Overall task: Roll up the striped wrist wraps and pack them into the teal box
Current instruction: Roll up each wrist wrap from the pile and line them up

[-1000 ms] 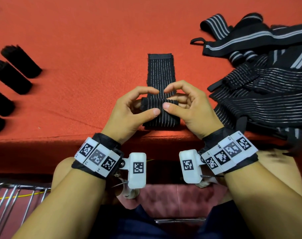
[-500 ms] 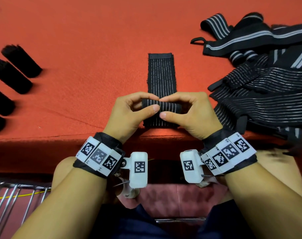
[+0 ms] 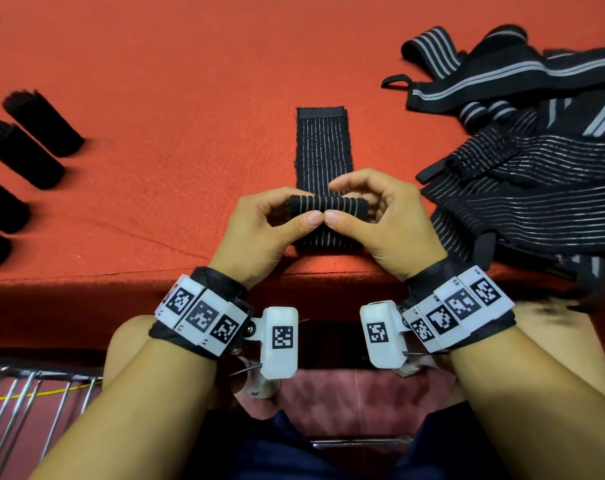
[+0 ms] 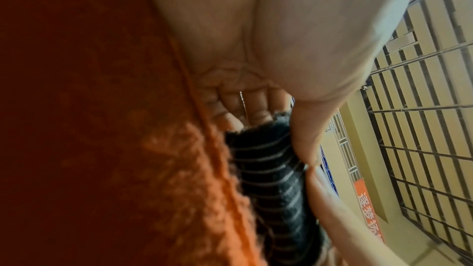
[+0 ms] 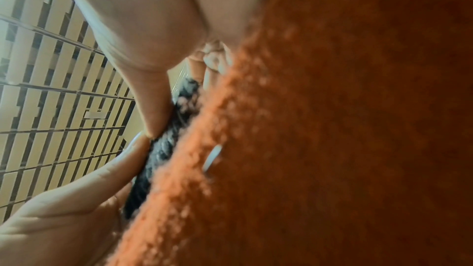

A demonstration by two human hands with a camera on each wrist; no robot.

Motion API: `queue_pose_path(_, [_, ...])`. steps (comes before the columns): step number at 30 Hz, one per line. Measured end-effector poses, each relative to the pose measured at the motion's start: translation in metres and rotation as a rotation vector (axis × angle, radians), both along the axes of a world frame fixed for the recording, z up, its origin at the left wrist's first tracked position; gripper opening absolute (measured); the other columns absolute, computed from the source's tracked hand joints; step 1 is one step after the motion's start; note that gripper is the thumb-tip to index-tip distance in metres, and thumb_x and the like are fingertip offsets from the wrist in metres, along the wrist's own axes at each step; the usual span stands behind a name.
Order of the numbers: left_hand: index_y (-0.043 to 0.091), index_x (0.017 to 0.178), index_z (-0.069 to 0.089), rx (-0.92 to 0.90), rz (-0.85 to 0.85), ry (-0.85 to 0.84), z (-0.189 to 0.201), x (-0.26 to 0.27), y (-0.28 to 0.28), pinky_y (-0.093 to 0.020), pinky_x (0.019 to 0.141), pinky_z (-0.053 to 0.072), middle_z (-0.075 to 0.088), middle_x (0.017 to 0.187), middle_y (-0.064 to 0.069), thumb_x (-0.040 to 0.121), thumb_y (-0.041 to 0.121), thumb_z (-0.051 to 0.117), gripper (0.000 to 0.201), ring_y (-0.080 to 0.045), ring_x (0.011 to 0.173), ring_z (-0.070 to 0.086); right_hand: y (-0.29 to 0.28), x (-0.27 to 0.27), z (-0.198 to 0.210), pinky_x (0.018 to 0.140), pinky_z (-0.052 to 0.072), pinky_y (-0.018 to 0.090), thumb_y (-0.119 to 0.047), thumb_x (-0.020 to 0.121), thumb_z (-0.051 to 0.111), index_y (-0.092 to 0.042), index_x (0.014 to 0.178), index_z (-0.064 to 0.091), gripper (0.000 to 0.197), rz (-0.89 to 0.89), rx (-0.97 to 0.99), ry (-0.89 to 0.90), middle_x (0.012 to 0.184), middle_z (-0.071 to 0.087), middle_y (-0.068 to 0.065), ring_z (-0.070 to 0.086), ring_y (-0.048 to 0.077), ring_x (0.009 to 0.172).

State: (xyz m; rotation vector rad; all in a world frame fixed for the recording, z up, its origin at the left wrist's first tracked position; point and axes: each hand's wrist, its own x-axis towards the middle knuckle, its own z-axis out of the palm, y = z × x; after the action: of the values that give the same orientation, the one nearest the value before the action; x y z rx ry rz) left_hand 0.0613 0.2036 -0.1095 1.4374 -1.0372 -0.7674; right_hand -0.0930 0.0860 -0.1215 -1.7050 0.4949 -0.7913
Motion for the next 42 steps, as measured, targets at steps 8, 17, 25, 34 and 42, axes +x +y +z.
queue_pose_path(8, [0.013, 0.106, 0.056, -0.027, -0.007, 0.177, 0.0011, -0.0015, -0.003, -0.018, 0.055, 0.05, 0.074, 0.077, 0.001, 0.092, -0.008, 0.061, 0.026, -0.009, 0.062, 0.066, -0.0018, -0.0041, 0.0023, 0.098, 0.053, 0.039, 0.004, 0.079, 0.079, -0.013, 0.116, 0.067, 0.043, 0.115, -0.03, -0.087, 0.118, 0.068, 0.007, 0.066, 0.018, 0.11])
queue_pose_path(17, [0.013, 0.098, 0.063, -0.044, 0.019, 0.106, -0.0006, 0.0, -0.0023, -0.023, 0.056, 0.051, 0.07, 0.073, -0.002, 0.09, 0.006, 0.068, 0.012, -0.011, 0.063, 0.063, -0.0022, -0.0031, -0.0006, 0.089, 0.055, 0.029, -0.008, 0.075, 0.086, -0.022, 0.103, 0.075, 0.034, 0.031, -0.084, 0.04, 0.101, 0.076, -0.008, 0.07, 0.008, 0.098])
queue_pose_path(25, [0.015, 0.101, 0.067, -0.084, 0.009, -0.018, -0.0044, 0.0016, -0.0035, -0.034, 0.081, 0.049, 0.066, 0.094, -0.005, 0.081, 0.014, 0.078, 0.023, -0.015, 0.086, 0.06, -0.0036, -0.0008, -0.0023, 0.085, 0.056, 0.03, -0.011, 0.082, 0.081, -0.021, 0.1, 0.075, 0.022, -0.02, -0.051, 0.017, 0.095, 0.077, -0.002, 0.071, 0.01, 0.089])
queue_pose_path(34, [0.017, 0.101, 0.067, -0.088, 0.015, -0.003, -0.0068, 0.0022, -0.0044, -0.039, 0.078, 0.049, 0.065, 0.086, -0.006, 0.083, 0.015, 0.076, 0.02, -0.018, 0.082, 0.059, -0.0036, -0.0016, 0.0001, 0.094, 0.054, 0.036, -0.013, 0.081, 0.081, -0.017, 0.11, 0.07, 0.031, 0.051, -0.075, 0.014, 0.107, 0.073, -0.002, 0.068, 0.014, 0.101])
queue_pose_path(42, [0.016, 0.099, 0.067, -0.056, 0.036, 0.014, -0.0062, 0.0017, -0.0059, -0.02, 0.061, 0.045, 0.065, 0.075, 0.004, 0.091, 0.009, 0.07, 0.011, -0.006, 0.065, 0.057, -0.0044, -0.002, -0.0006, 0.096, 0.048, 0.029, -0.003, 0.072, 0.085, -0.017, 0.108, 0.07, 0.041, 0.071, -0.171, 0.039, 0.107, 0.069, -0.001, 0.064, 0.009, 0.103])
